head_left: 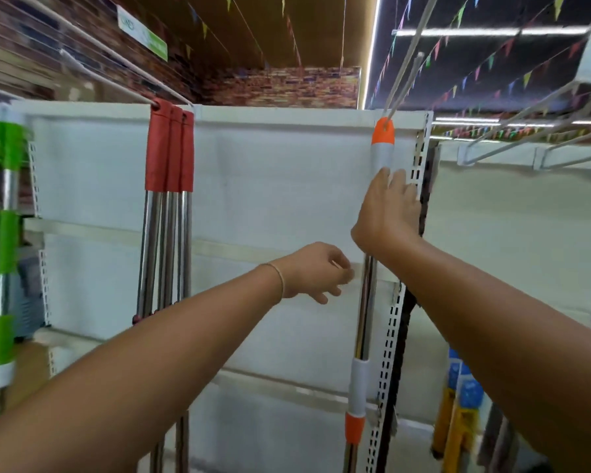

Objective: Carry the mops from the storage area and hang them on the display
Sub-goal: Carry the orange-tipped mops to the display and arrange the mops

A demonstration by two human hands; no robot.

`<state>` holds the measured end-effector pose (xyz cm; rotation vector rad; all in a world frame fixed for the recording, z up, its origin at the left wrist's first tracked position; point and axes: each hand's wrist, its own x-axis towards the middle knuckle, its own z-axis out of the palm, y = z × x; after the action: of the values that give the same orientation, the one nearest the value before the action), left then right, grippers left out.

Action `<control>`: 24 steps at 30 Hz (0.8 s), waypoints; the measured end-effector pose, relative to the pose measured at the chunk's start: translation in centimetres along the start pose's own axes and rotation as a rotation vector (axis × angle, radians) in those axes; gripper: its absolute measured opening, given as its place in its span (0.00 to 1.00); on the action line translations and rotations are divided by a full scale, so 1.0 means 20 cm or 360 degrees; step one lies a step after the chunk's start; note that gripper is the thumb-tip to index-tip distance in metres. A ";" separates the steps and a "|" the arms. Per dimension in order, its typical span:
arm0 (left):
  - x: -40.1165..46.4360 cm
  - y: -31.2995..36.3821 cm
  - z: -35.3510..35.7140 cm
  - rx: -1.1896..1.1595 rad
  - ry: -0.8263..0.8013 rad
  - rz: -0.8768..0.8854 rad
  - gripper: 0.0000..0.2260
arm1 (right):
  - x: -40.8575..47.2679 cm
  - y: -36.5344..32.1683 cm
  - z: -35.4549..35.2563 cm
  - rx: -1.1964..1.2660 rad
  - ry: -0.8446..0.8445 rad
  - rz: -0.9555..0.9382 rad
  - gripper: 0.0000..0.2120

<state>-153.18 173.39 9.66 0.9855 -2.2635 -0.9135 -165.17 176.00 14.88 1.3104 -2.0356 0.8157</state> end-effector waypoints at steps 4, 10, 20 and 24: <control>-0.20 -0.13 -0.19 0.1212 0.0213 0.0151 0.18 | -0.13 -0.13 -0.02 0.0124 0.0098 -0.0257 0.33; -0.56 -0.31 -0.56 0.1463 0.0403 0.0055 0.19 | -0.33 -0.60 -0.06 0.0400 -0.0149 -0.0426 0.25; -1.31 -0.80 -1.29 0.1716 0.0484 -0.0266 0.20 | -0.68 -1.52 -0.14 0.0663 -0.0430 -0.0595 0.25; -1.63 -0.98 -1.53 0.1802 0.0493 -0.0352 0.20 | -0.81 -1.88 -0.18 0.0749 -0.0498 -0.0678 0.27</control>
<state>-104.51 177.02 9.31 1.6818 -2.3411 0.5684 -124.21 175.44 12.05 2.1611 -1.7302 0.9636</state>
